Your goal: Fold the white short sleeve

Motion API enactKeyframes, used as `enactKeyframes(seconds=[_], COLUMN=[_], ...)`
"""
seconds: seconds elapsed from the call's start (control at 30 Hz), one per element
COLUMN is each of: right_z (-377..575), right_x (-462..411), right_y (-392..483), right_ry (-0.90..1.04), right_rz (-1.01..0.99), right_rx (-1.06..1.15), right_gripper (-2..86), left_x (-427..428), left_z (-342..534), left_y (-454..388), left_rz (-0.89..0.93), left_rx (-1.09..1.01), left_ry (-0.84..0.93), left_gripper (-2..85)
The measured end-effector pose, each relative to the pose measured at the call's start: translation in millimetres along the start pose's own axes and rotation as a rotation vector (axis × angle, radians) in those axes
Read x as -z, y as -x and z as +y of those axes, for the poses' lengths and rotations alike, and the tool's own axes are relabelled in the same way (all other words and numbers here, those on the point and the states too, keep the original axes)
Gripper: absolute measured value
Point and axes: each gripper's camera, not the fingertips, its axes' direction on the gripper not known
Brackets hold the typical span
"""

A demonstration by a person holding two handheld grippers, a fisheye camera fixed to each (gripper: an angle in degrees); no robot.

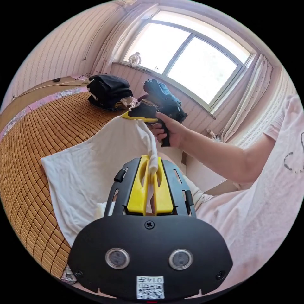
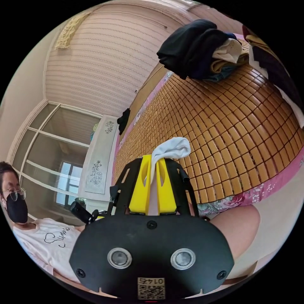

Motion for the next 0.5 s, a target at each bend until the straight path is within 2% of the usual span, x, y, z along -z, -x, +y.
enactKeyframes(seconds=[0.1,0.23,0.37,0.5], right_z=[-16,-26,-25,-22], right_x=[-32,-122,-220,-274], right_y=[52,116,152,169], right_ry=[0.135,0.345,0.493,0.565], right_rz=[0.107,0.207,0.358,0.446], right_rx=[0.157,0.324,0.349,0.338], right_gripper=[0.7,0.7,1.1,2.1], left_x=[19,46,61,60], left_z=[17,53,77,93], left_y=[21,69,109,137], left_rz=[-0.076,-0.196,-0.262,-0.311], left_rx=[0.063,0.287,0.43,0.539], left_ry=[-0.024,0.02,0.047,0.085], left_gripper=[-1.0,-1.0,-0.9,-0.8])
